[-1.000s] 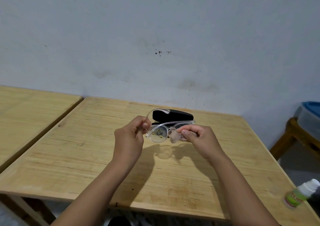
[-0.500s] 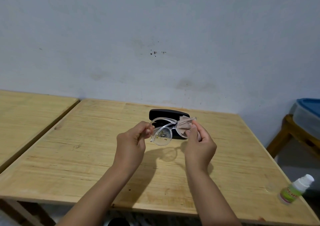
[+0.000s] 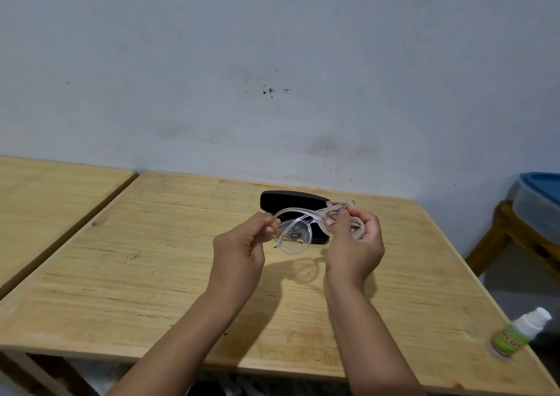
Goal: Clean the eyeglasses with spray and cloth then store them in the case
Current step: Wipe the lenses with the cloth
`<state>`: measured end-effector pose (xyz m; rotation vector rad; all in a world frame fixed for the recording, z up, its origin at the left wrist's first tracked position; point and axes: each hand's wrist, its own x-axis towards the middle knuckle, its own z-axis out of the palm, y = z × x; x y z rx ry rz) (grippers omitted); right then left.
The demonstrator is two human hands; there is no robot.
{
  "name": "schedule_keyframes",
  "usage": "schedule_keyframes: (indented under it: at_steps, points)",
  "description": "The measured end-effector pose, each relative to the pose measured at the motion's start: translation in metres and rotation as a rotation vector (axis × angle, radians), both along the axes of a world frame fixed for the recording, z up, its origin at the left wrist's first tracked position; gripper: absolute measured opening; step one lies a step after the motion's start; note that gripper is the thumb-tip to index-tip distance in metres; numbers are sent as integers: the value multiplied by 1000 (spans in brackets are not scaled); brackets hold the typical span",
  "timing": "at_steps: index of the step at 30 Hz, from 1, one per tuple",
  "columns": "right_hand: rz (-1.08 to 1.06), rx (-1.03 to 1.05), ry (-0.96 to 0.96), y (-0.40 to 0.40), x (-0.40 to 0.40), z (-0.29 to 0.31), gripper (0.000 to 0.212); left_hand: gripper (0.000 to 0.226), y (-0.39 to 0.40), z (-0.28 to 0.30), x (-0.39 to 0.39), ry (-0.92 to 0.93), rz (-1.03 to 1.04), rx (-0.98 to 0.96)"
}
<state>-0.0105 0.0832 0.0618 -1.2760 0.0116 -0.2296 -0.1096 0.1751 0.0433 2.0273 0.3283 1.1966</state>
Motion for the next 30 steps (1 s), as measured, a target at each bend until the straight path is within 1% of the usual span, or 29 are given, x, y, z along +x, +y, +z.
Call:
schedule_keyframes:
  at_steps: [2,7,11,13,15,18,21,22,25,27,30]
  points:
    - [-9,11,-17,2,3,-2,28,24,0,0,0,1,6,9]
    - [50,-78,-32,2,6,-10,26,25,0,0,1,14,23,38]
    - [99,-292,-134,0,6,-12,16,28,1,0,2,25,41,38]
    - [124,-392,-211,-2,6,-10,19,30,3,-1,3,30,47,32]
    - [168,-436,-242,-3,7,-8,18,32,5,-2,3,34,51,34]
    - [299,-459,-245,-4,10,-6,25,34,8,-3,2,44,59,24]
    - [418,-465,-216,-7,18,-5,23,31,12,-3,1,49,71,11]
    - [441,-482,-218,-9,21,-4,25,31,14,-3,0,49,78,6]
    - [547,-476,-241,-14,28,-2,30,40,18,2,-1,60,104,-6]
    - [631,-473,-253,-18,31,-2,27,43,20,5,-1,66,104,-19]
    - [700,-462,-259,-23,35,-1,23,48,24,8,-3,66,103,-24]
